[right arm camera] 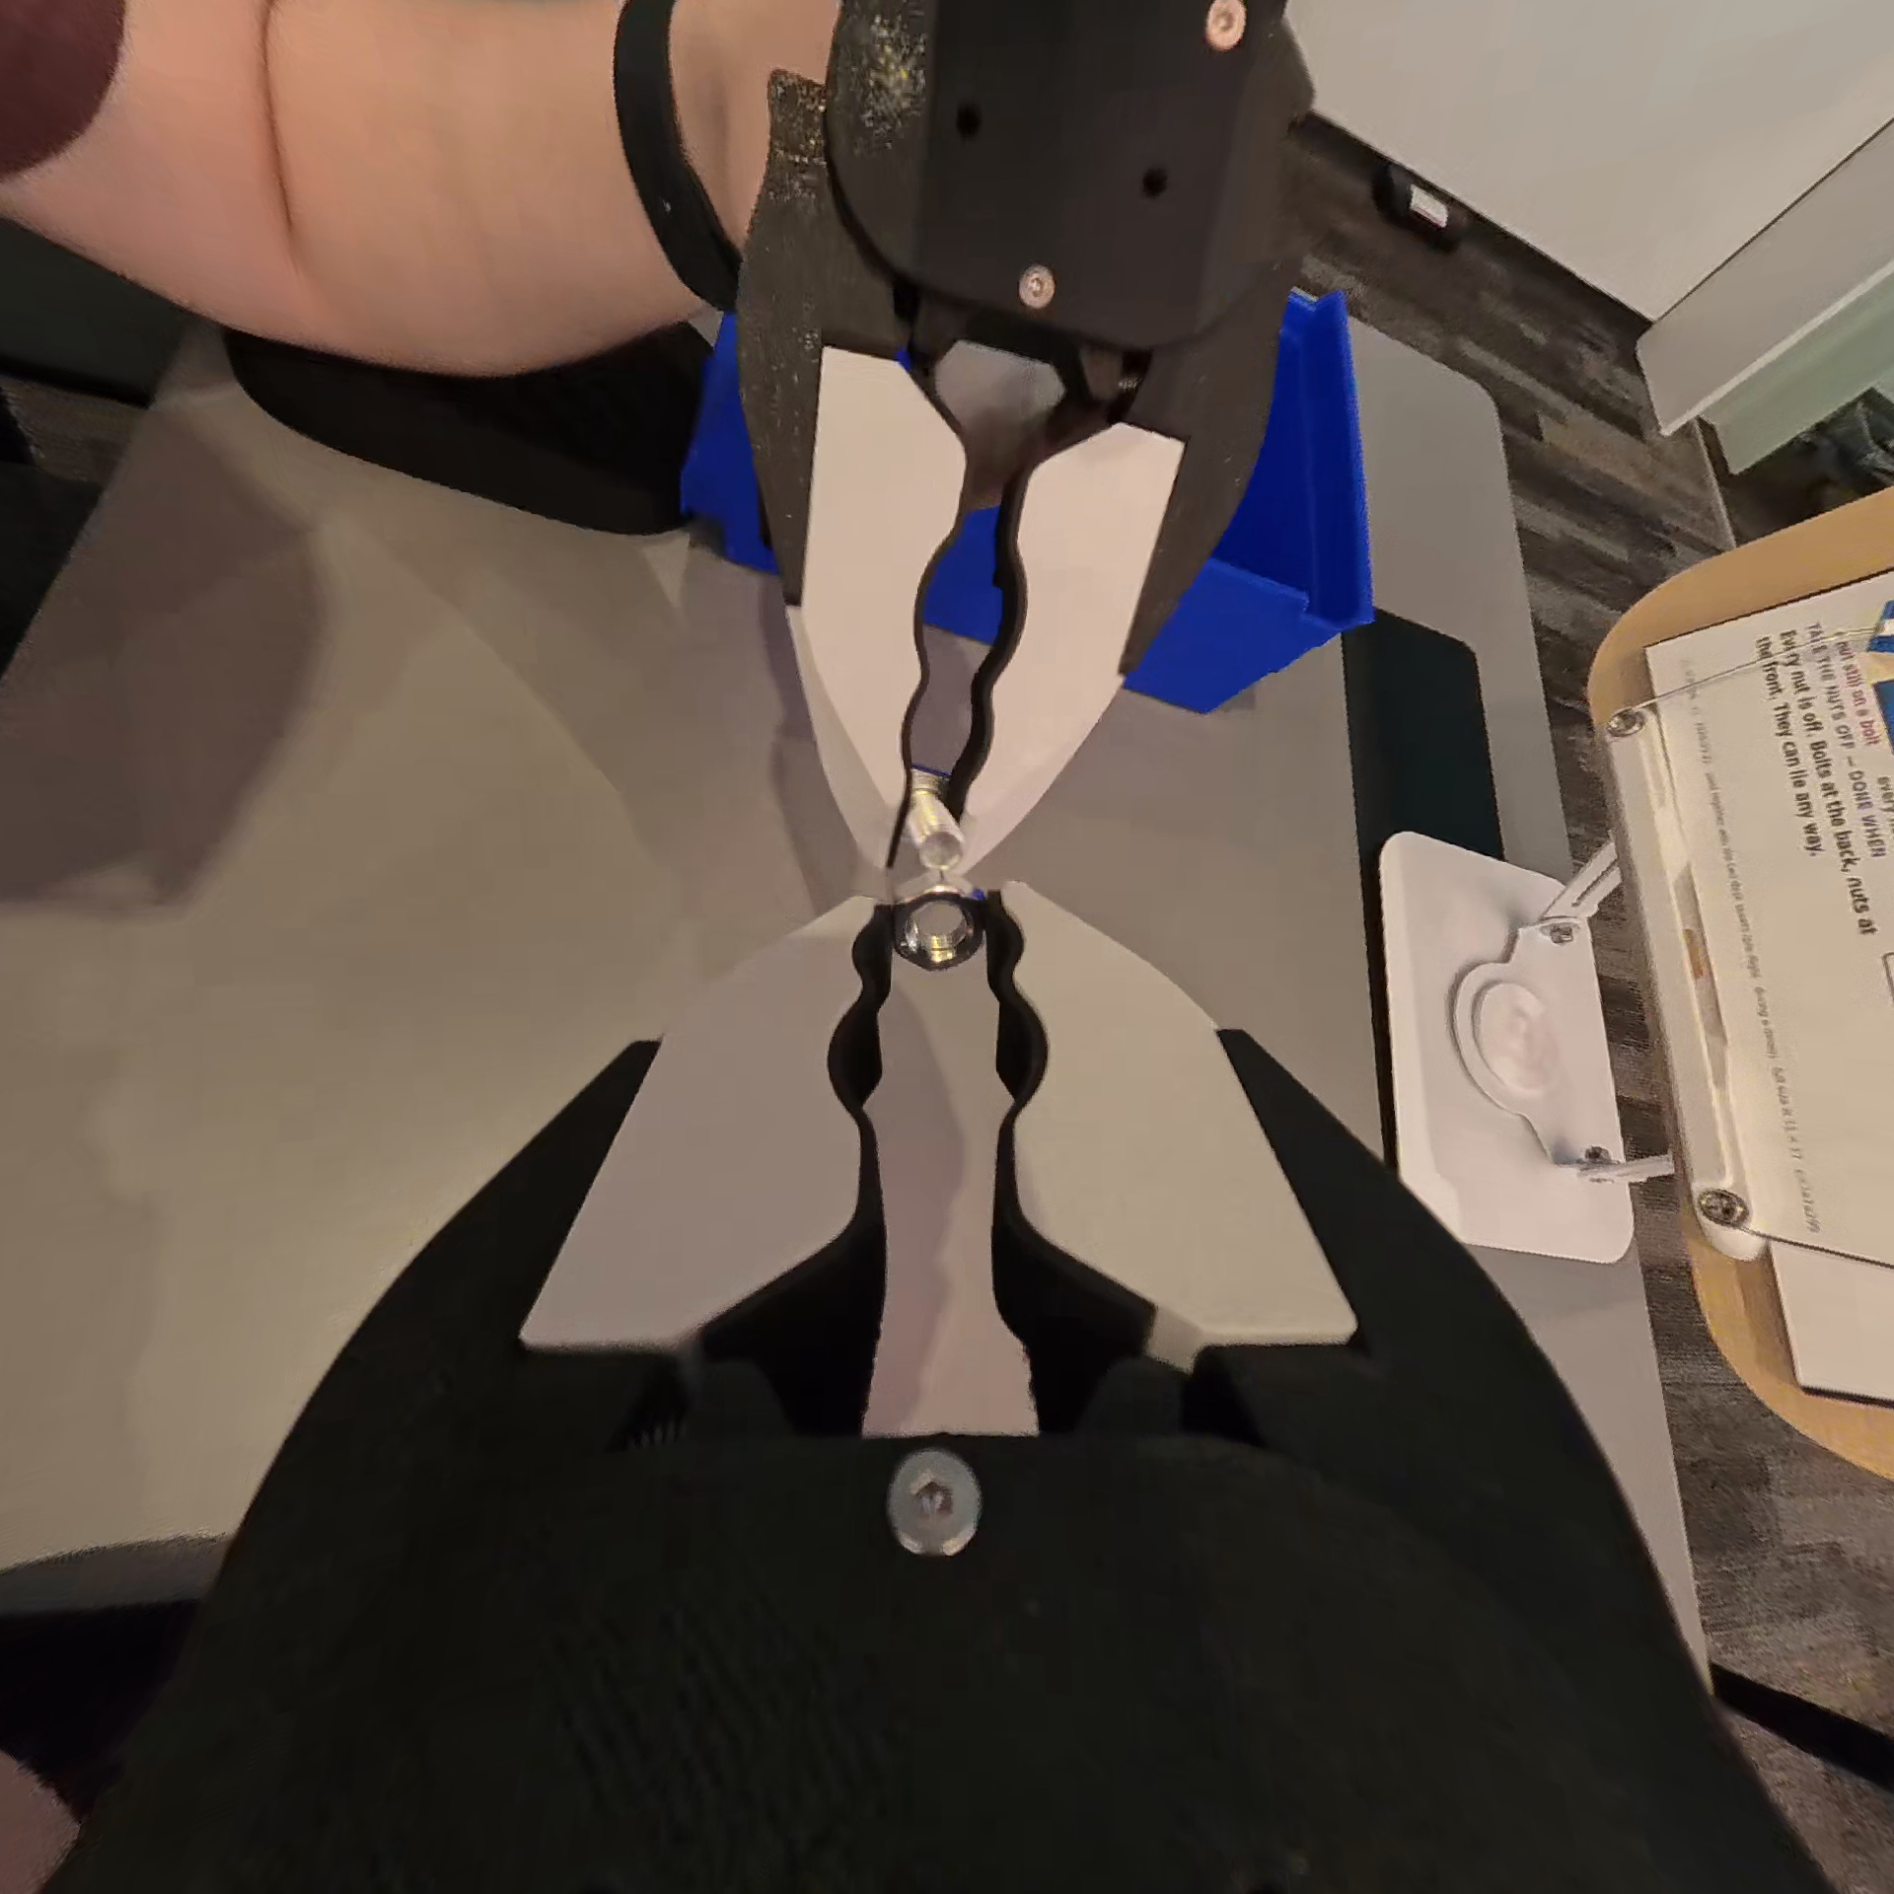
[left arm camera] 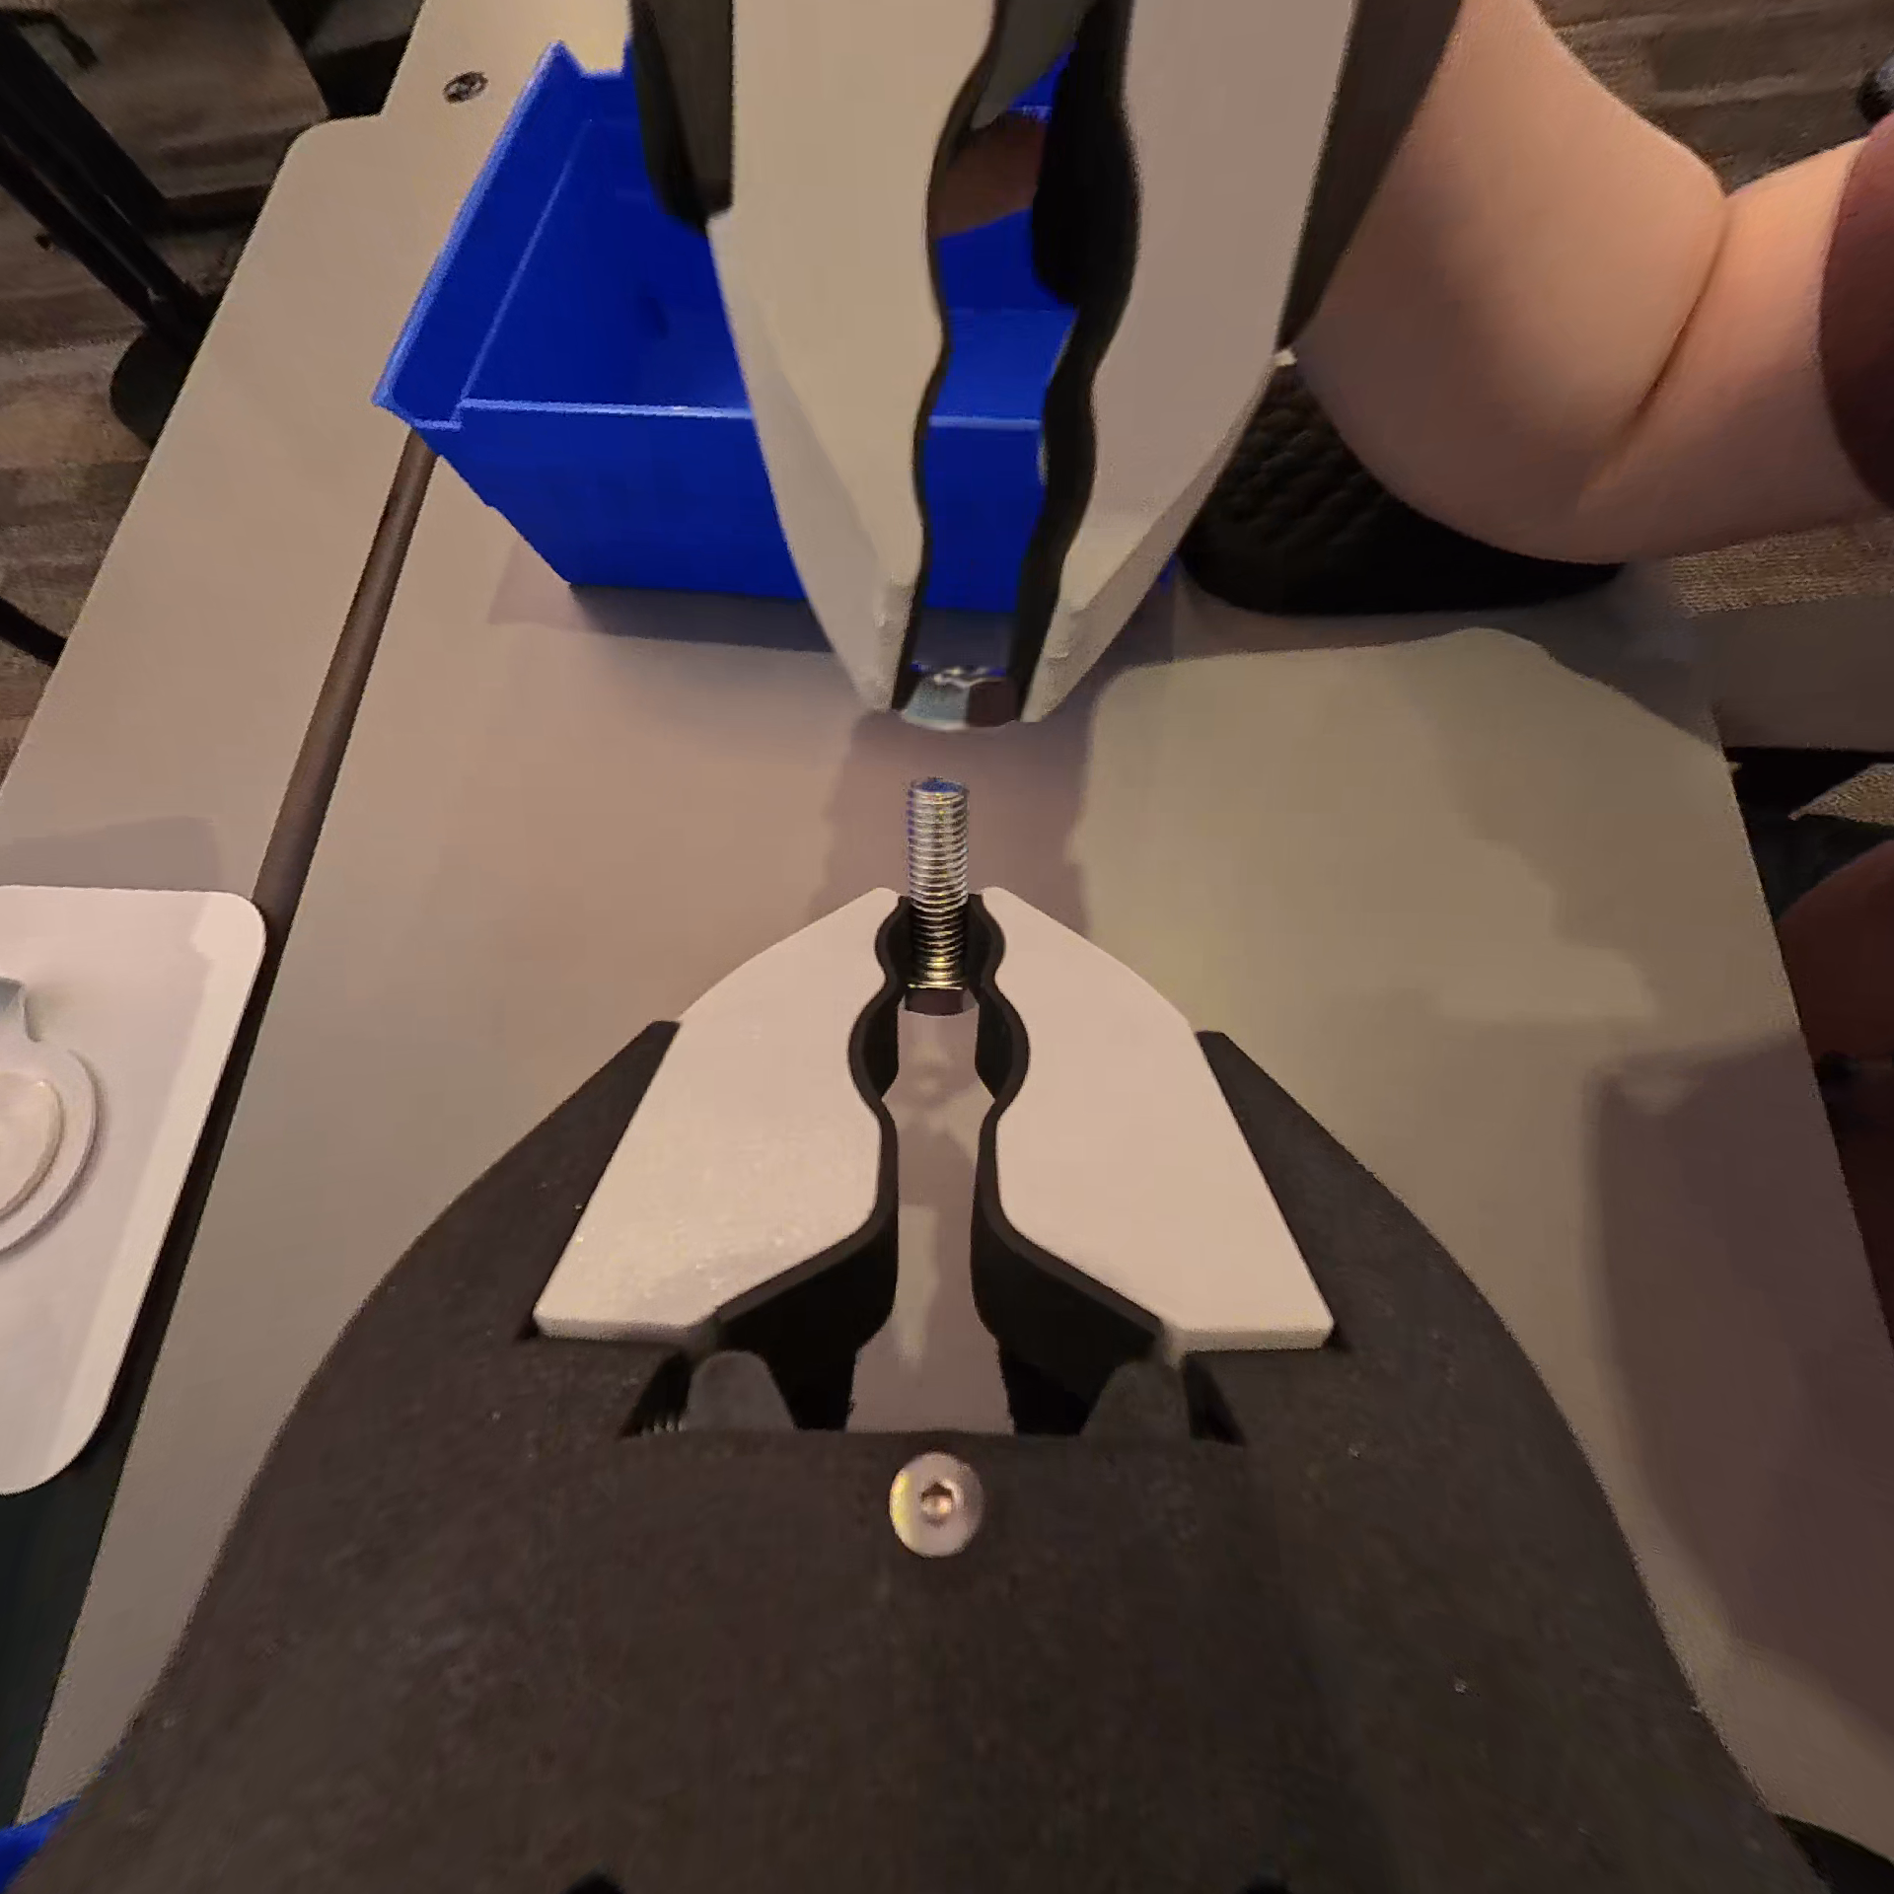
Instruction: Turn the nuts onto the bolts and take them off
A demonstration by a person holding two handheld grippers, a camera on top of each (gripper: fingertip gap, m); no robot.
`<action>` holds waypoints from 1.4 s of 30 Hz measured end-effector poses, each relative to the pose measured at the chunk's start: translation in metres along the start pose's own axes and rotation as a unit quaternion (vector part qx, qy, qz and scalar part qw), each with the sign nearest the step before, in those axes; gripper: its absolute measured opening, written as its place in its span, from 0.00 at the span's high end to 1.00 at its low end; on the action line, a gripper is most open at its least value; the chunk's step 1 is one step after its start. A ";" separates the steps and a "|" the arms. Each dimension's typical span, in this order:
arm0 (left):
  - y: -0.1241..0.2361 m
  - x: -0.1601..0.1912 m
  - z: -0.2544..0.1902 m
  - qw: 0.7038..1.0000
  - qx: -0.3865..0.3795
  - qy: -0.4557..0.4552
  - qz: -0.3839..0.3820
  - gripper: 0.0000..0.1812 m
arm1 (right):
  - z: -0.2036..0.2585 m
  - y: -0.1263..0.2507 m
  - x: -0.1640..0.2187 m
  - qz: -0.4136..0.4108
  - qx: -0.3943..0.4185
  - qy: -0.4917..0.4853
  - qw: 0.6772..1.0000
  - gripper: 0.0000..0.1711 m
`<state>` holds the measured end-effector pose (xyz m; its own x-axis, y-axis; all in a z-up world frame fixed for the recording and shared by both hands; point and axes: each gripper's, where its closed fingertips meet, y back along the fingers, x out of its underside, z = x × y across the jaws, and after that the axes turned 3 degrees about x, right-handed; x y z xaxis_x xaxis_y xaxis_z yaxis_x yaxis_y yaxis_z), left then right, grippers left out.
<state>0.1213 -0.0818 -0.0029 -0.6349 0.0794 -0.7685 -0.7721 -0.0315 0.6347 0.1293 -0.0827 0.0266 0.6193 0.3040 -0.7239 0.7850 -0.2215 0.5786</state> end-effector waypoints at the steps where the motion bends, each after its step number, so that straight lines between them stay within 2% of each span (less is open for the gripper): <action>1: 0.000 0.001 -0.002 1.000 0.005 -0.004 0.003 0.95 | -0.001 -0.001 -0.001 -0.005 0.001 0.002 1.000 0.89; 5: -0.001 0.003 0.000 1.000 -0.006 -0.012 0.018 0.95 | 0.008 -0.001 -0.013 -0.044 -0.032 0.006 0.999 0.89; 9: -0.004 0.002 -0.010 1.000 0.018 -0.015 0.017 0.95 | 0.009 -0.006 -0.005 -0.010 -0.019 0.027 0.999 0.89; 15: -0.007 0.005 -0.019 0.998 0.030 -0.037 0.034 0.95 | 0.023 -0.008 -0.006 -0.010 -0.055 0.039 0.998 0.89; 23: -0.007 0.005 -0.028 0.997 0.063 -0.042 0.030 0.95 | 0.027 -0.007 -0.008 0.001 -0.043 0.077 0.996 0.89; 25: -0.006 0.006 -0.020 0.998 0.025 -0.044 0.043 0.95 | 0.020 -0.008 -0.007 0.025 -0.025 0.032 0.999 0.89; 28: -0.003 0.003 -0.013 0.998 -0.008 -0.038 0.046 0.95 | 0.012 -0.008 -0.014 0.024 -0.030 -0.085 0.996 0.89; 34: 0.004 -0.003 -0.005 0.998 -0.046 -0.014 0.041 0.95 | -0.001 -0.010 -0.021 0.008 -0.040 -0.281 0.959 0.90; 38: 0.006 -0.007 -0.004 0.998 -0.049 -0.005 0.028 0.95 | -0.004 -0.006 -0.023 0.010 -0.016 -0.263 0.965 0.90; 42: 0.012 -0.019 -0.007 0.999 -0.022 0.015 -0.020 0.95 | -0.008 0.002 -0.039 -0.033 -0.001 -0.230 0.973 0.90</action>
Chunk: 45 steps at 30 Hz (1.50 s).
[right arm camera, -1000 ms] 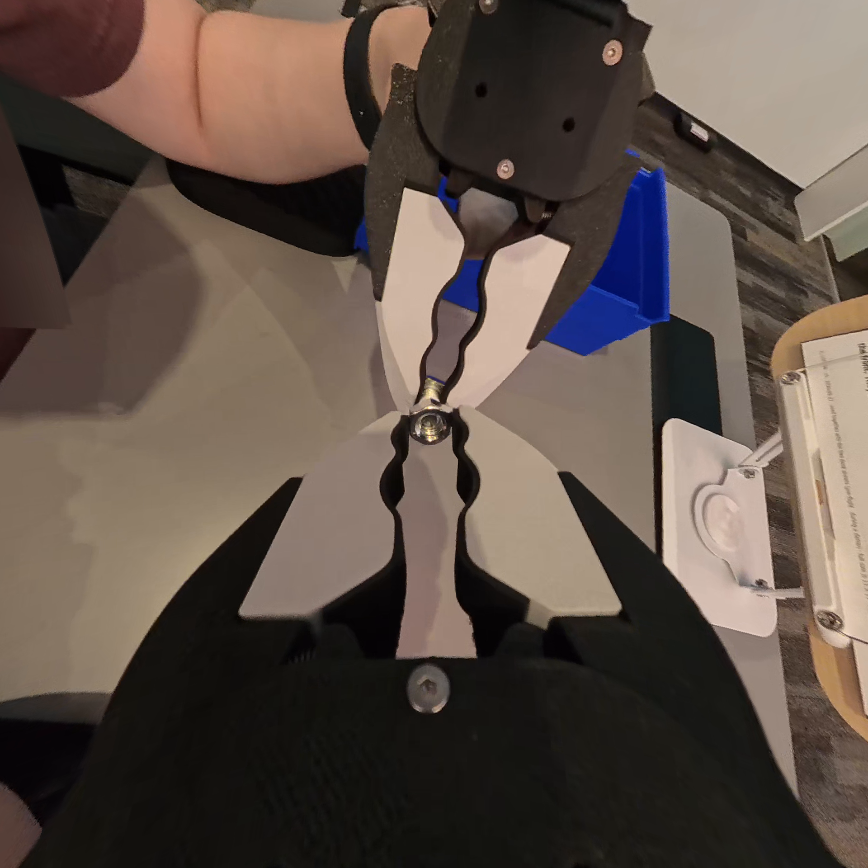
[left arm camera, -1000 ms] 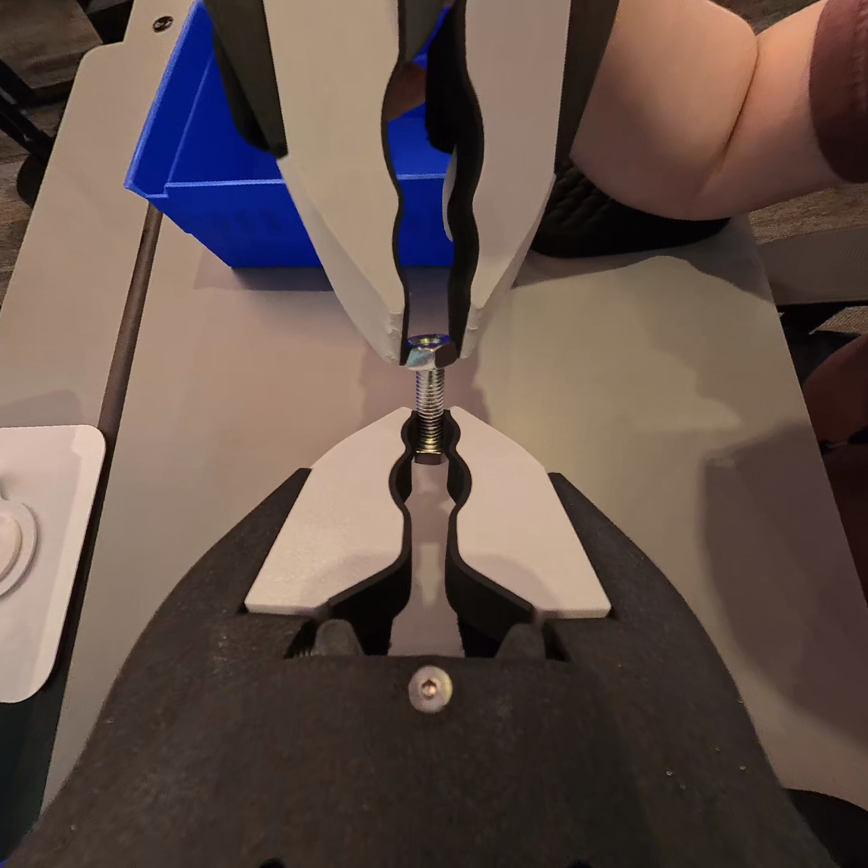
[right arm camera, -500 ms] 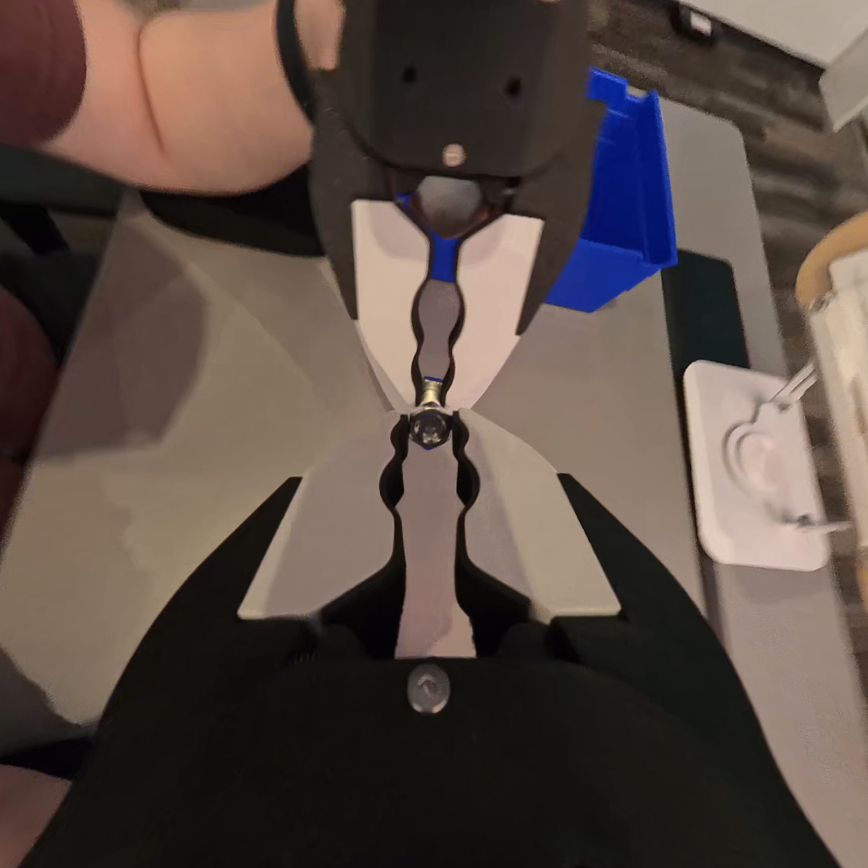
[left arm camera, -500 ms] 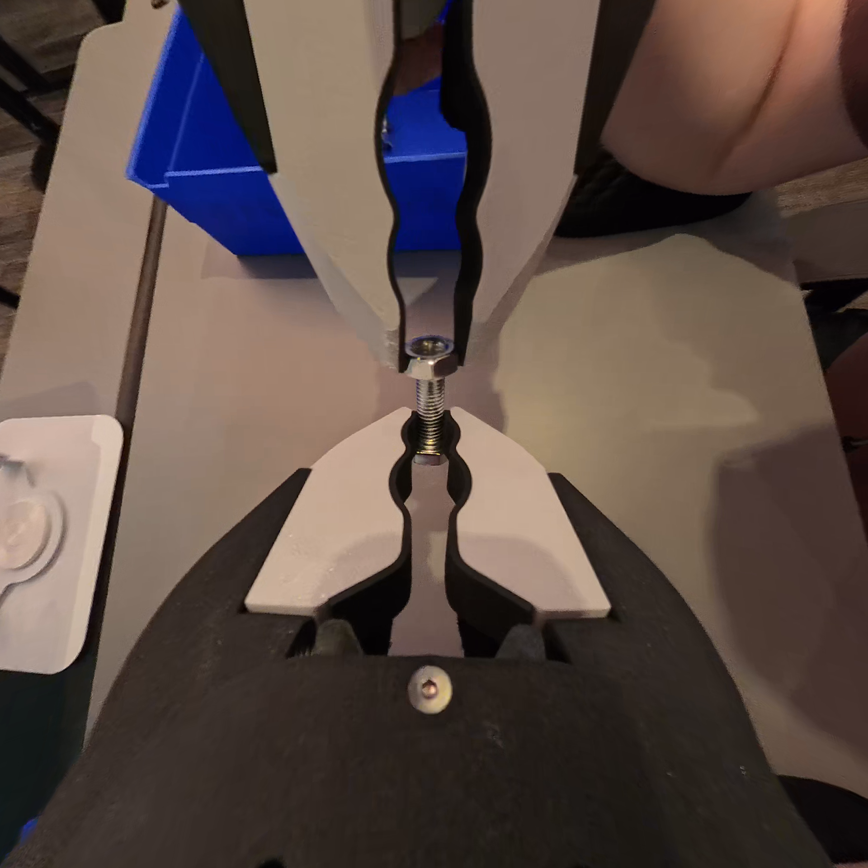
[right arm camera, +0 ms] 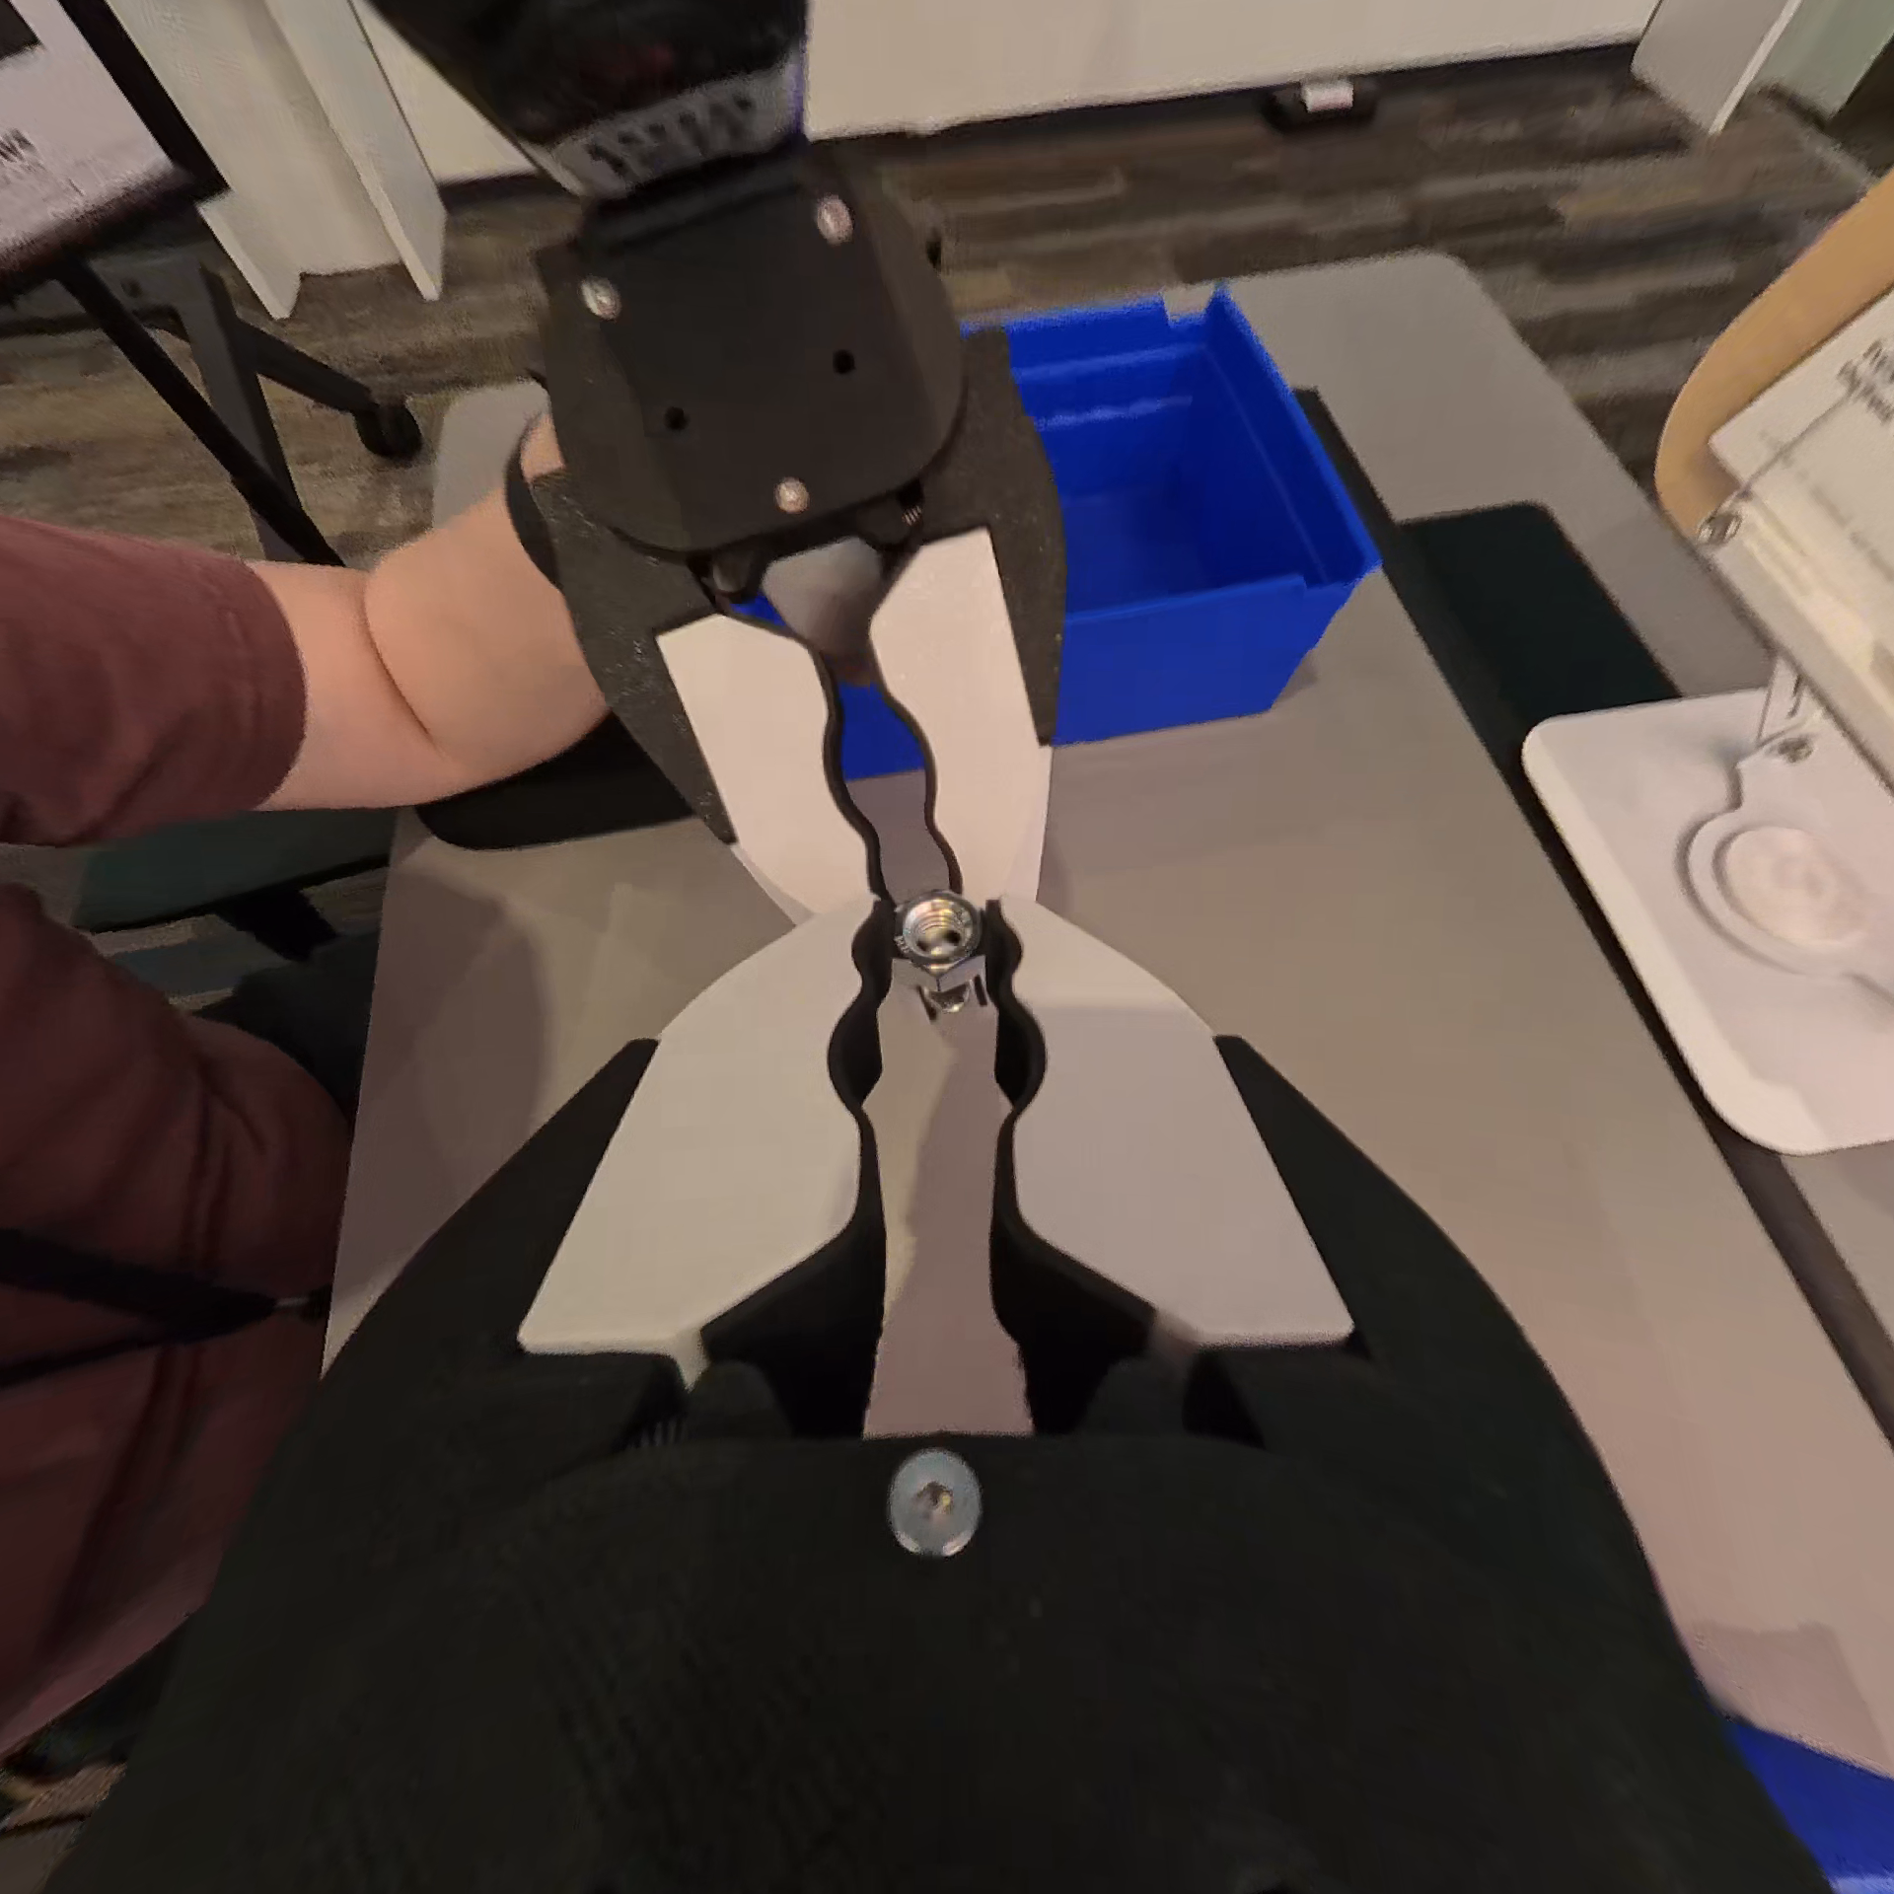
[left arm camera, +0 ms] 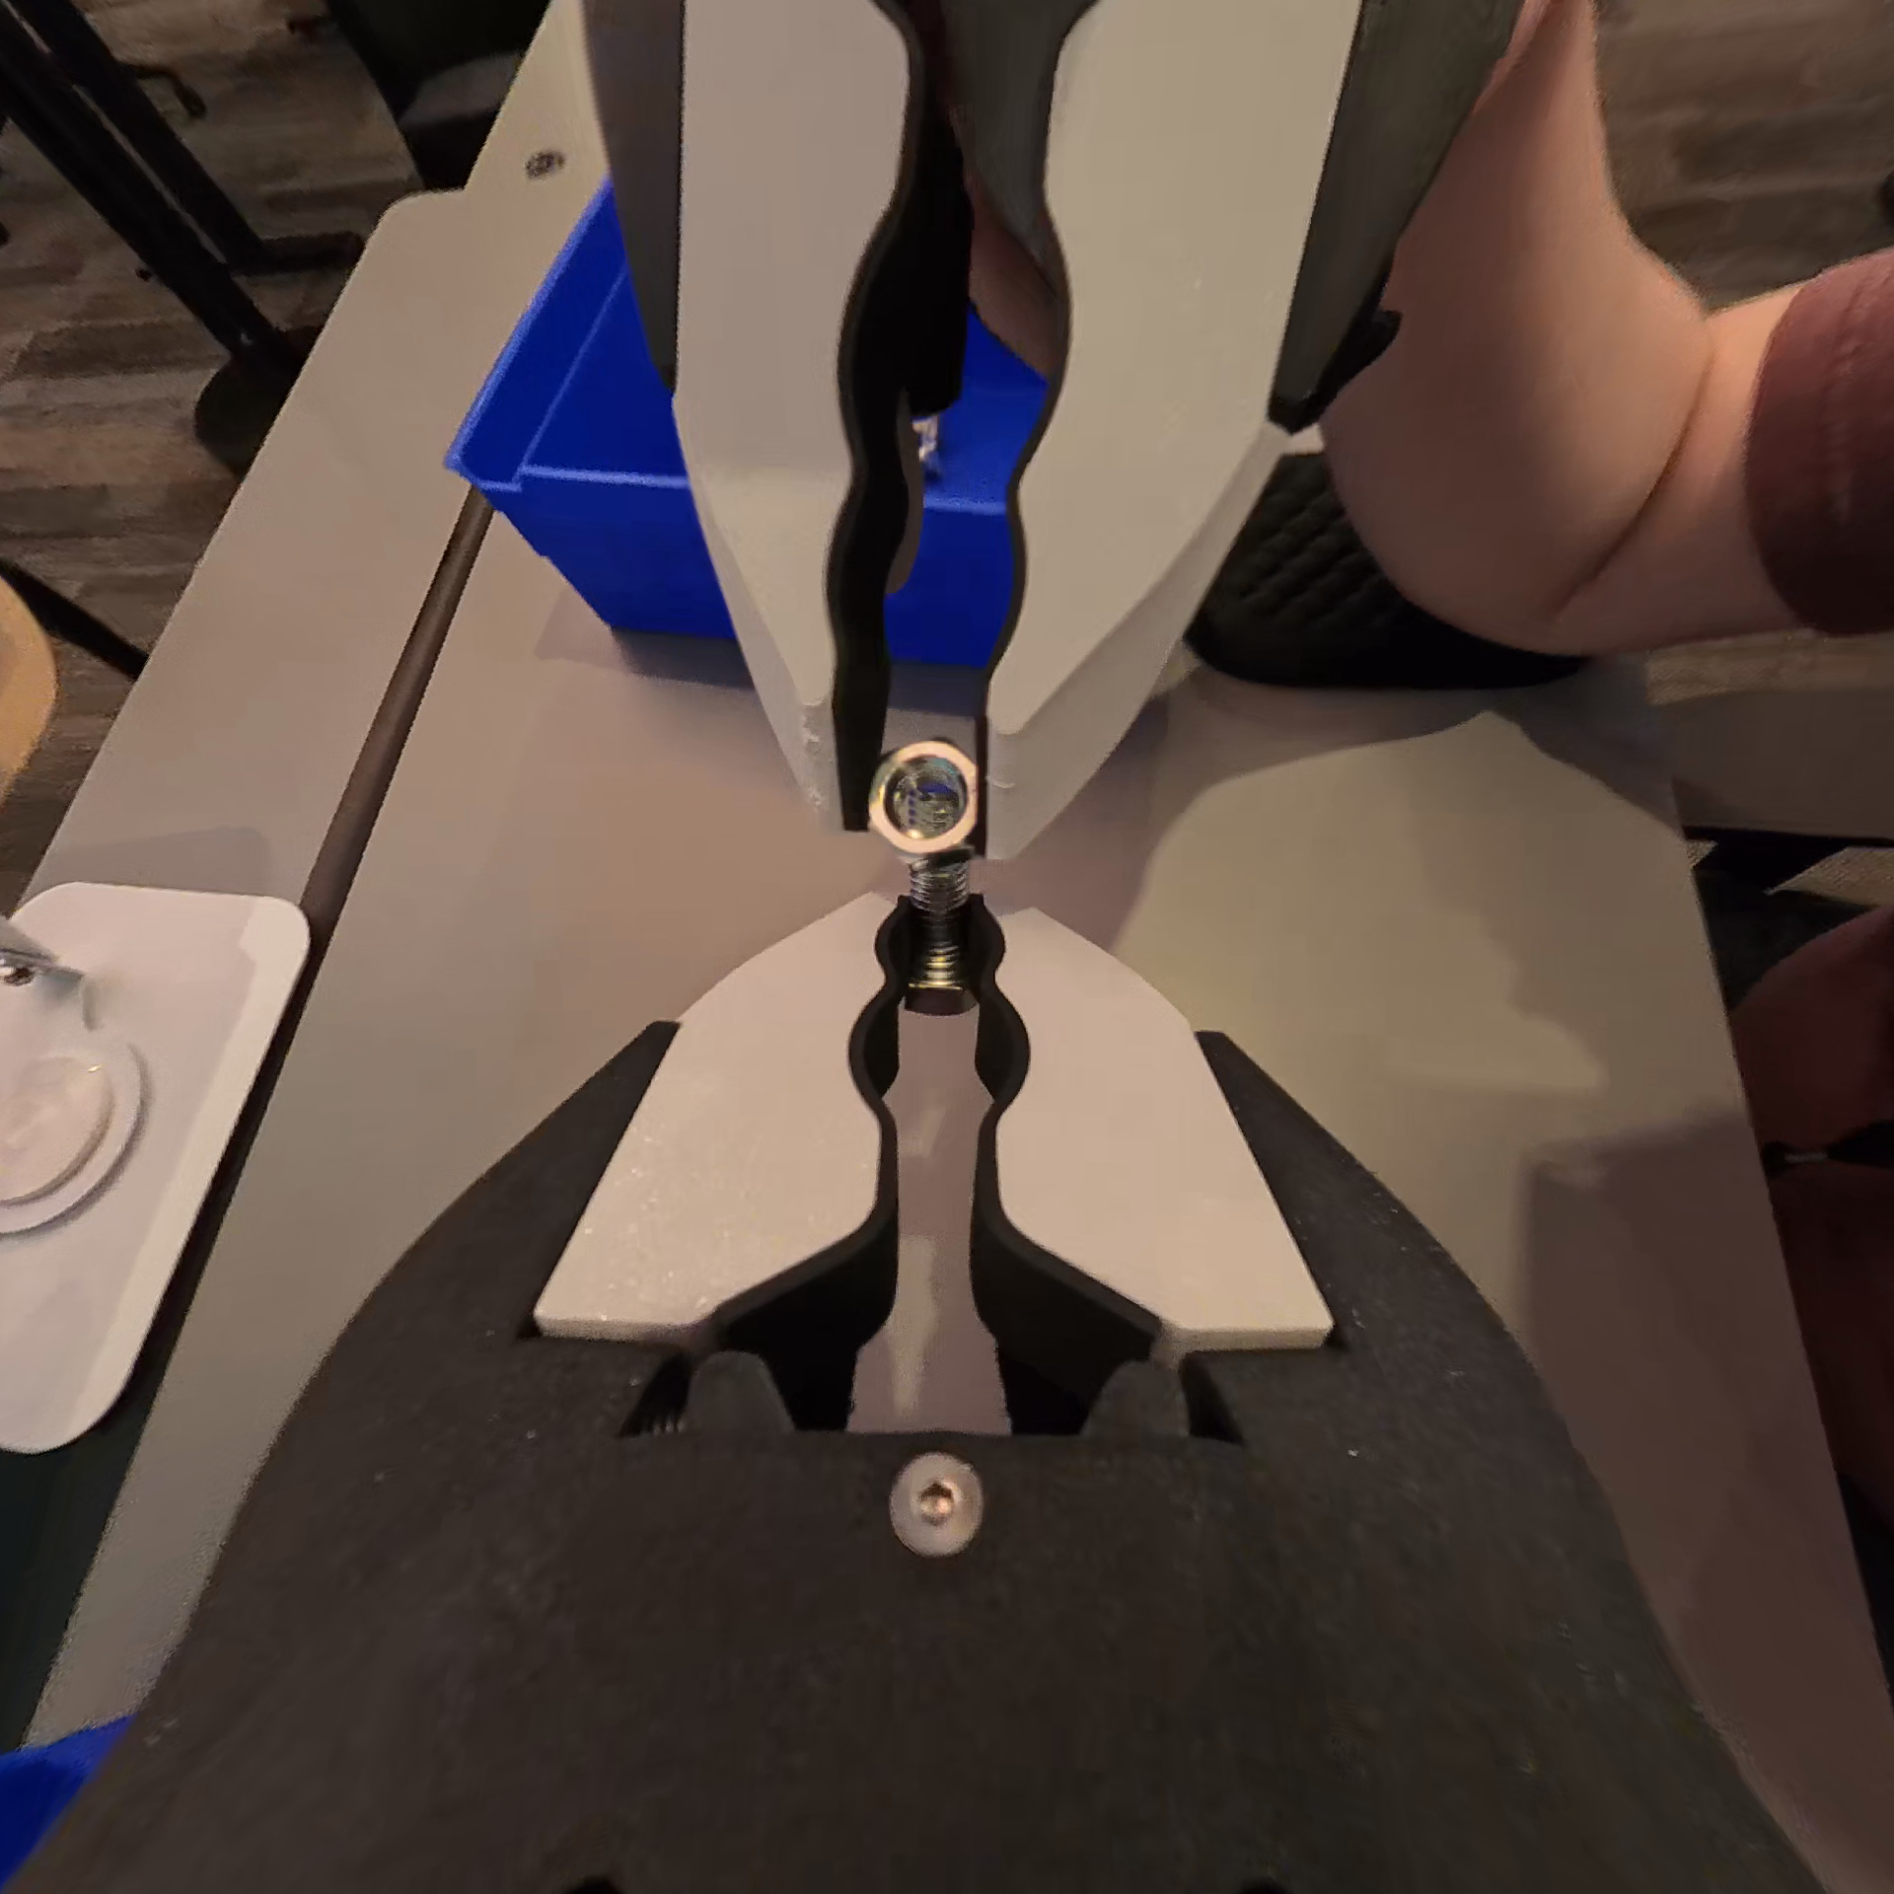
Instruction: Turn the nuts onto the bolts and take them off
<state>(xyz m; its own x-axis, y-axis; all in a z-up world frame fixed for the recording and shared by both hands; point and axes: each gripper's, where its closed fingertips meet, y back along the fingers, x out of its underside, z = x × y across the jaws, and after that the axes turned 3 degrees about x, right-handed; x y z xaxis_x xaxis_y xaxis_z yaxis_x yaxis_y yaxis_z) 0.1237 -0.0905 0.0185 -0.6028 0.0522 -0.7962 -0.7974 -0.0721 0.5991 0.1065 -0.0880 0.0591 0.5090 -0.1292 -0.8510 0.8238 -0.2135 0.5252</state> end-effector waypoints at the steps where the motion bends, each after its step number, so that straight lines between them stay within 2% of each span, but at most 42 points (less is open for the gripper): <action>1: 0.002 -0.003 0.000 1.000 0.005 0.004 -0.013 0.95 | 0.001 0.003 -0.006 -0.020 0.000 0.005 1.000 0.90; 7: 0.019 -0.033 0.006 0.992 0.003 0.023 -0.127 0.95 | -0.002 0.038 -0.045 -0.170 -0.011 0.022 0.985 0.90; 10: 0.029 -0.052 0.006 0.978 0.009 0.032 -0.208 0.95 | -0.003 0.048 -0.053 -0.212 -0.032 0.014 0.977 0.90; 12: 0.030 -0.057 0.004 0.973 0.017 0.036 -0.228 0.95 | 0.000 0.050 -0.054 -0.224 -0.054 0.008 0.973 0.90; 18: 0.027 -0.061 -0.001 0.970 0.026 0.036 -0.238 0.95 | 0.004 0.045 -0.049 -0.209 -0.083 0.006 0.974 0.90; 24: 0.023 -0.058 -0.004 0.975 0.029 0.033 -0.219 0.95 | 0.005 0.040 -0.039 -0.174 -0.078 0.019 0.981 0.89; 30: 0.026 -0.063 -0.019 0.964 0.105 0.052 -0.239 0.95 | 0.014 0.044 -0.040 -0.184 -0.118 0.018 0.976 0.89; 34: 0.026 -0.062 -0.007 0.968 0.058 0.056 -0.239 0.95 | 0.001 0.041 -0.043 -0.184 -0.086 -0.030 0.979 0.89; 39: 0.030 -0.058 0.018 0.968 -0.038 0.091 -0.232 0.95 | -0.019 0.031 -0.049 -0.198 -0.007 -0.114 0.974 0.90; 45: 0.036 -0.053 0.033 0.962 -0.114 0.113 -0.219 0.95 | -0.030 0.024 -0.054 -0.224 0.071 -0.138 0.962 0.89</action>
